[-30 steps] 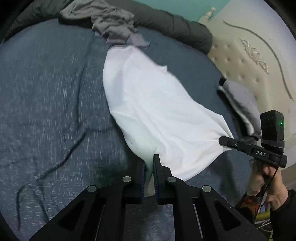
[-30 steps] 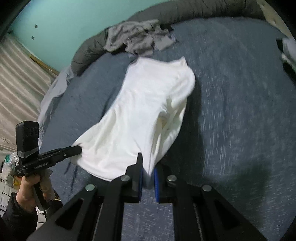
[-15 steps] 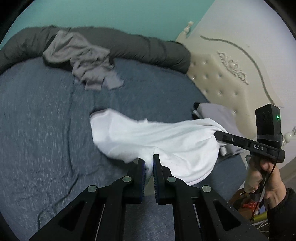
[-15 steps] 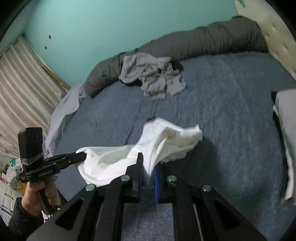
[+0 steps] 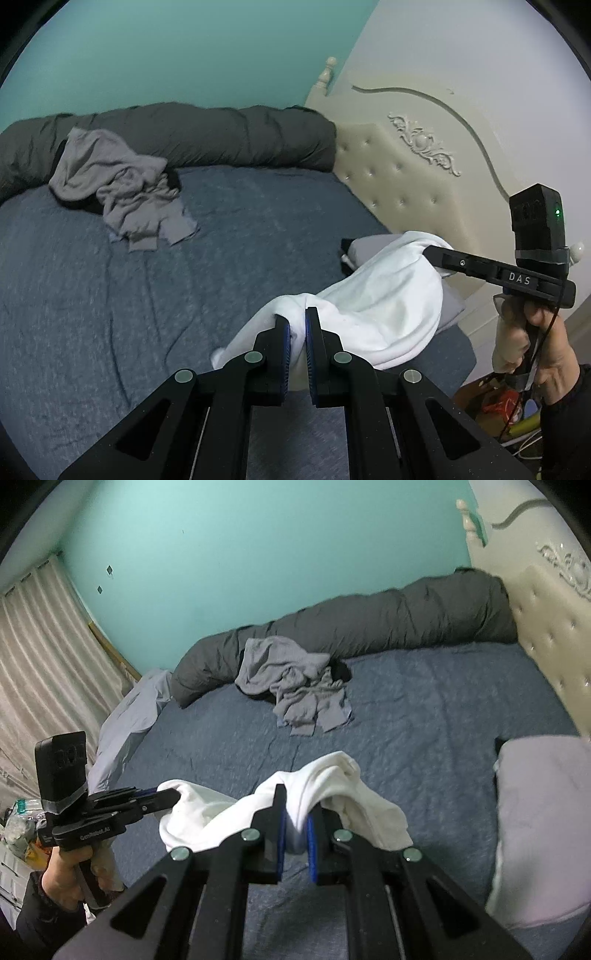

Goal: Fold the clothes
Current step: 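Lift the folded white polo with both grippers off the bed, then carry the polo with both grippers toward the clothes stack by the headboard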

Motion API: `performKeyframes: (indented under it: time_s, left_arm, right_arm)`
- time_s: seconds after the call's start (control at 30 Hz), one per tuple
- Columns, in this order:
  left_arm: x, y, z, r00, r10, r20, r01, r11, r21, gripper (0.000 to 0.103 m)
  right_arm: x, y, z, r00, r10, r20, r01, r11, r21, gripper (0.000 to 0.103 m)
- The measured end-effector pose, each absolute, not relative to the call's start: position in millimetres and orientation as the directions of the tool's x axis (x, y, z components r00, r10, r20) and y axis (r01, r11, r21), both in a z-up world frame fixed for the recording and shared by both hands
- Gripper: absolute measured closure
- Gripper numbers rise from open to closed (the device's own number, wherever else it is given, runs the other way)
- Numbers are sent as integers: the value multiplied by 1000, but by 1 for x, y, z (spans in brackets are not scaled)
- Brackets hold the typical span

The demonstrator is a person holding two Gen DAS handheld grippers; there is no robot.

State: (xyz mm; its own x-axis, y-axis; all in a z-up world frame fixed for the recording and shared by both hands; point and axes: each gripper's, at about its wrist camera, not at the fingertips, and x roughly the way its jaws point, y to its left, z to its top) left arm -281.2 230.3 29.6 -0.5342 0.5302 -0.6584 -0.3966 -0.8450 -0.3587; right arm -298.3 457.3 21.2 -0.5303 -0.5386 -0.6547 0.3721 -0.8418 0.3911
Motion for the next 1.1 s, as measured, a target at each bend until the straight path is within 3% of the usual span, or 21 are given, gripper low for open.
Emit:
performKeyframes:
  time_s: [0.53, 1.1]
  left_arm:
    - [-341, 335, 96, -545, 575, -610, -480, -811, -335, 95]
    - [-468, 460, 135, -551, 600, -579, -530, -788, -312, 95]
  right_arm:
    - [-356, 544, 93, -622, -481, -618, 369, -876, 311, 95]
    - [-482, 661, 128, -751, -366, -549, 275, -930, 244, 95]
